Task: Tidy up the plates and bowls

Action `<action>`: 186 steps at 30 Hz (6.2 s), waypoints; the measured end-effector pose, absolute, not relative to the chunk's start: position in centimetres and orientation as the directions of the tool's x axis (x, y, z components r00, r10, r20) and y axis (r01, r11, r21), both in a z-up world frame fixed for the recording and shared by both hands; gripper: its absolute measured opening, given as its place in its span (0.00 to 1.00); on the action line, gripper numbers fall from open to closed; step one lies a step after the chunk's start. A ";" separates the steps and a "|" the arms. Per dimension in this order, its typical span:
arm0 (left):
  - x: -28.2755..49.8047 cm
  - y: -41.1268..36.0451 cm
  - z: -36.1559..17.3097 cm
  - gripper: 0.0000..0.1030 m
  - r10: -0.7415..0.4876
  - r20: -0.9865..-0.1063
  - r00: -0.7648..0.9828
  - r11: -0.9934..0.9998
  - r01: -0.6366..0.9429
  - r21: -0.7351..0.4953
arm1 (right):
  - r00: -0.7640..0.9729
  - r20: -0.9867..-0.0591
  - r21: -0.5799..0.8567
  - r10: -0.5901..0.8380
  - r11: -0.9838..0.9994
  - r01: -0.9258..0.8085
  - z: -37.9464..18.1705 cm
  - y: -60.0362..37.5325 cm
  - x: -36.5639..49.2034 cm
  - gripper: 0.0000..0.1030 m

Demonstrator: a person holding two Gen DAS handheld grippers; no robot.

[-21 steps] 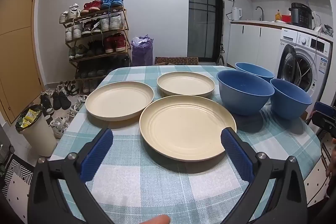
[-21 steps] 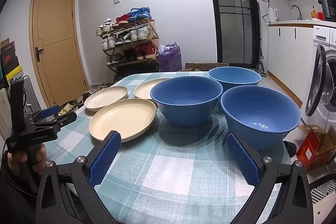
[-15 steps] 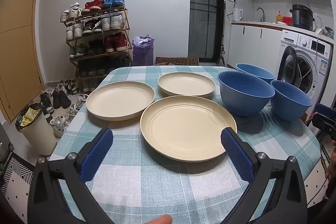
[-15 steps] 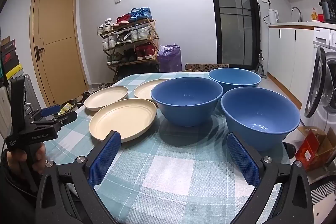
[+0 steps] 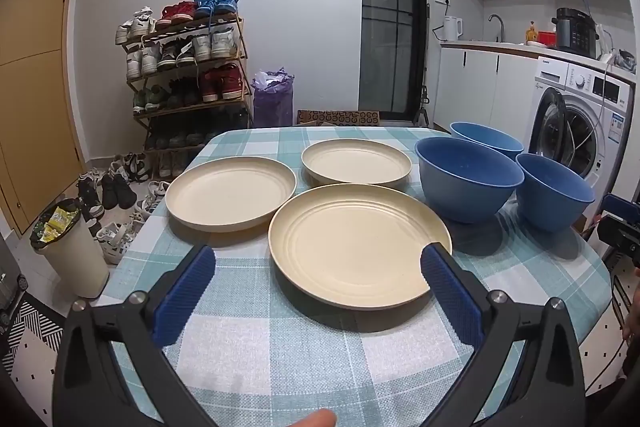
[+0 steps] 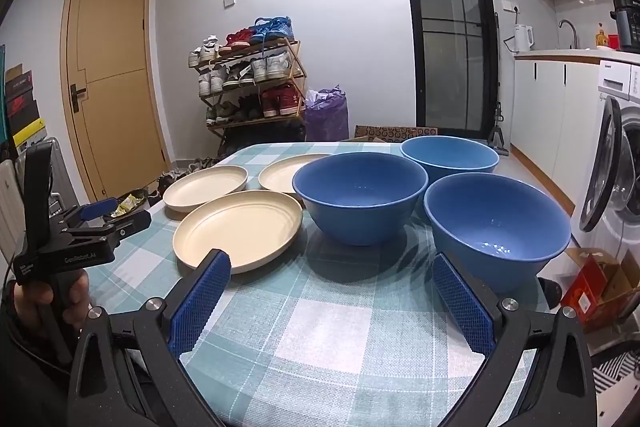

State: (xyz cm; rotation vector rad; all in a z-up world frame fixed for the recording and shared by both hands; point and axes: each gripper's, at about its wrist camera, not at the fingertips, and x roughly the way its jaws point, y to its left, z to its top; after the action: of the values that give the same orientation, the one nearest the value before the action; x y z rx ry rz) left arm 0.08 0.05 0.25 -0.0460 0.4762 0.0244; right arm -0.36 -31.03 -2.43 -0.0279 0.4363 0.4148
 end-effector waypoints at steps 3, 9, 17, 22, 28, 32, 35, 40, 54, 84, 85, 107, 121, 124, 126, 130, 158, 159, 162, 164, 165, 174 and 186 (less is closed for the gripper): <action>0.1 0.1 0.3 1.00 0.014 -0.457 0.889 0.999 -0.035 -0.038 | 0.825 -0.414 0.060 0.385 0.916 -0.398 -2.4 -31.0 -0.4 1.00; 0.1 0.0 0.4 1.00 0.016 -0.456 0.890 0.999 -0.036 -0.036 | 0.827 -0.410 0.055 0.384 0.916 -0.398 -2.4 -30.9 -0.5 1.00; 0.1 0.1 0.4 1.00 0.017 -0.455 0.891 0.999 -0.038 -0.036 | 0.830 -0.407 0.051 0.382 0.916 -0.397 -2.3 -31.0 -0.6 1.00; 0.1 0.1 0.4 1.00 0.016 -0.455 0.891 0.999 -0.037 -0.037 | 0.830 -0.408 0.046 0.380 0.917 -0.397 -2.3 -31.0 -0.6 1.00; 0.1 0.1 0.3 1.00 0.016 -0.456 0.890 0.999 -0.037 -0.037 | 0.829 -0.409 0.046 0.380 0.917 -0.397 -2.3 -30.9 -0.6 1.00; 0.1 0.1 0.3 1.00 0.017 -0.456 0.890 0.999 -0.038 -0.036 | 0.830 -0.408 0.045 0.380 0.917 -0.397 -2.4 -30.8 -0.5 1.00; 0.1 0.1 0.3 1.00 0.016 -0.456 0.890 0.999 -0.037 -0.036 | 0.830 -0.408 0.047 0.381 0.917 -0.397 -2.4 -30.8 -0.5 1.00; 0.1 0.2 0.1 1.00 0.016 -0.458 0.889 0.999 -0.035 -0.033 | 0.830 -0.407 0.049 0.382 0.916 -0.398 -2.4 -30.8 -0.5 1.00; 0.5 0.0 -0.1 1.00 0.018 -0.472 0.881 1.000 -0.027 -0.012 | 0.827 -0.410 0.061 0.384 0.916 -0.396 -2.2 -31.1 -0.1 1.00; 1.9 0.3 1.6 1.00 0.010 -0.467 0.884 1.000 -0.008 0.005 | 0.826 -0.390 0.066 0.408 0.907 -0.417 -0.1 -30.6 1.3 1.00; 2.0 0.4 1.8 1.00 0.008 -0.467 0.884 1.000 -0.009 0.001 | 0.827 -0.390 0.061 0.405 0.907 -0.416 0.0 -30.5 1.3 1.00; 5.4 2.7 3.5 1.00 0.033 -0.482 0.876 0.996 -0.069 -0.057 | 0.806 -0.421 0.061 0.416 0.899 -0.433 3.8 -28.2 5.7 1.00; 9.1 4.4 5.4 1.00 0.067 -0.487 0.871 0.993 -0.104 -0.048 | 0.823 -0.373 0.024 0.429 0.891 -0.453 8.3 -26.4 8.0 1.00; 9.9 4.2 5.6 1.00 0.072 -0.489 0.869 0.994 -0.103 -0.035 | 0.818 -0.372 0.030 0.438 0.887 -0.462 9.1 -26.2 8.7 1.00; 10.3 4.0 5.8 1.00 0.076 -0.488 0.869 0.994 -0.102 -0.026 | 0.813 -0.374 0.037 0.446 0.883 -0.467 9.4 -26.0 9.3 1.00; 11.3 3.4 6.0 1.00 0.072 -0.494 0.866 0.995 -0.093 -0.018 | 0.797 -0.389 0.064 0.462 0.876 -0.477 9.7 -25.9 11.0 1.00; 19.3 3.1 6.0 1.00 0.052 -0.557 0.829 0.994 -0.096 -0.049 | 0.739 -0.498 0.071 0.454 0.870 -0.488 11.7 -23.3 21.9 1.00; 19.6 3.2 5.8 1.00 0.053 -0.565 0.823 0.994 -0.098 -0.050 | 0.736 -0.503 0.068 0.453 0.870 -0.489 11.6 -23.1 22.2 1.00; 20.3 3.2 5.5 1.00 0.054 -0.574 0.817 0.994 -0.100 -0.048 | 0.727 -0.520 0.067 0.449 0.870 -0.489 11.3 -22.8 23.3 1.00; 20.7 3.3 5.3 1.00 0.057 -0.580 0.812 0.994 -0.103 -0.046 | 0.722 -0.529 0.068 0.446 0.870 -0.488 11.0 -22.6 23.9 1.00; 21.0 3.3 5.2 1.00 0.058 -0.584 0.810 0.993 -0.105 -0.047 | 0.718 -0.536 0.070 0.444 0.871 -0.486 10.9 -22.6 24.3 1.00; 23.1 3.2 4.1 1.00 0.037 -0.613 0.789 0.995 -0.088 -0.054 | 0.691 -0.585 0.089 0.425 0.880 -0.466 9.7 -22.7 27.8 1.00; 25.3 3.5 3.0 1.00 0.019 -0.646 0.763 0.995 -0.075 -0.060 | 0.635 -0.651 0.132 0.415 0.886 -0.444 7.9 -22.2 32.3 1.00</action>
State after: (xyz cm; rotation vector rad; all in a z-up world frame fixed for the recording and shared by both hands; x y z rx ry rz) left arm 25.33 3.45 3.00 -0.0839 0.7007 0.0512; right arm 32.29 -22.24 7.94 -0.0422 0.7334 0.4905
